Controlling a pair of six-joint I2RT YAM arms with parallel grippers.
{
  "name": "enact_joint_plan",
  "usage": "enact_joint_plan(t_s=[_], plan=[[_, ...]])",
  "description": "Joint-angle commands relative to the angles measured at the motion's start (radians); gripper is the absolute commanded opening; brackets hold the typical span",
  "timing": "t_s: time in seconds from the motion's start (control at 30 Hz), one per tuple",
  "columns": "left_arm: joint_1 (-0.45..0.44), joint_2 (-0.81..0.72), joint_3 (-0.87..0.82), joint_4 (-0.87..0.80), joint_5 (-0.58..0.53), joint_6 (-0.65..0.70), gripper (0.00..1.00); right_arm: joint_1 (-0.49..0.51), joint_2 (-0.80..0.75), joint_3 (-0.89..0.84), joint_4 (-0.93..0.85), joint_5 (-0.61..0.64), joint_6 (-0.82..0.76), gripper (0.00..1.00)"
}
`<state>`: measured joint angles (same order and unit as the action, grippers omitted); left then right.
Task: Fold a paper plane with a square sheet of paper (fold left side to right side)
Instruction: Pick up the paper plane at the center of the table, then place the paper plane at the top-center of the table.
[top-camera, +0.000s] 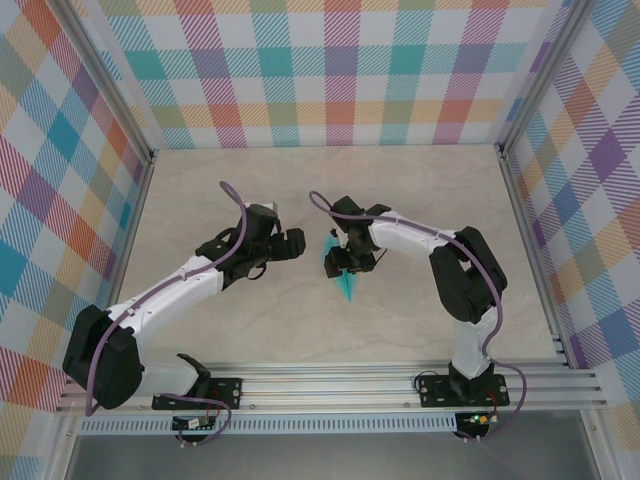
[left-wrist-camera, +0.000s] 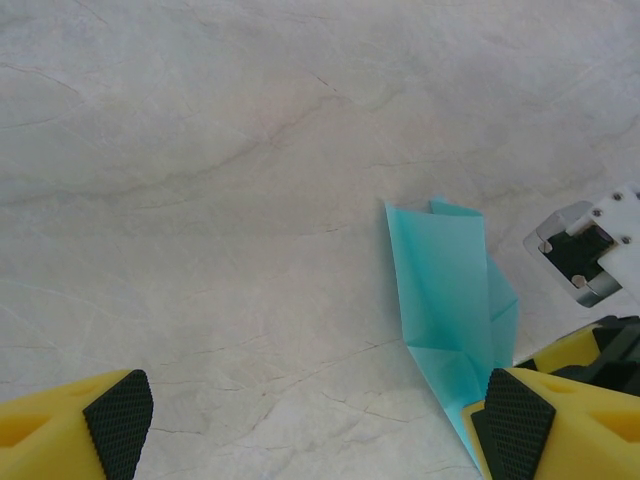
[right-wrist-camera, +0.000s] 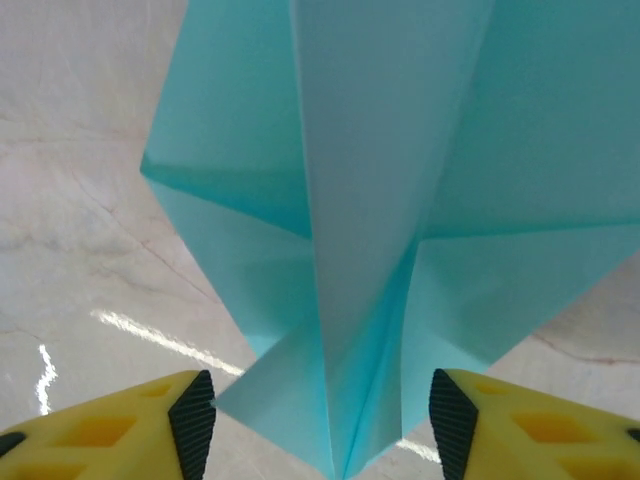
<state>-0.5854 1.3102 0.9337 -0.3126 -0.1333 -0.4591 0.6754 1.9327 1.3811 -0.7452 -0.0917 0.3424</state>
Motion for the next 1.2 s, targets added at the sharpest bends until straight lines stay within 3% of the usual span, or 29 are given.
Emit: enact_joint_plan(t_s=[0.0, 0.4, 0.53, 0.73, 0.9, 1.17], plan=[[0.007, -0.017, -0.007, -0.009, -0.018, -0.009, 0.89, 0.007, 0.029, 0.037, -0.030, 0.020, -0.015, 0.50], [0.007, -0.036, -0.009, -0.027, -0.033, -0.002, 0.89, -0.001, 0.045, 0.112, -0.074, 0.076, -0.030, 0.03], [0.008, -0.049, -0.016, -0.031, -0.033, 0.001, 0.90, -0.059, 0.059, 0.196, -0.105, 0.073, -0.027, 0.02], [0.007, -0.062, -0.028, -0.029, -0.030, -0.005, 1.00, -0.137, 0.244, 0.533, -0.299, 0.217, 0.000, 0.03], [0.006, -0.062, -0.036, -0.032, -0.006, -0.016, 1.00, -0.186, 0.386, 0.746, -0.360, 0.204, 0.038, 0.05], [0.007, -0.064, -0.036, -0.058, 0.021, -0.007, 1.00, -0.198, 0.500, 0.844, -0.404, 0.223, 0.052, 0.06]])
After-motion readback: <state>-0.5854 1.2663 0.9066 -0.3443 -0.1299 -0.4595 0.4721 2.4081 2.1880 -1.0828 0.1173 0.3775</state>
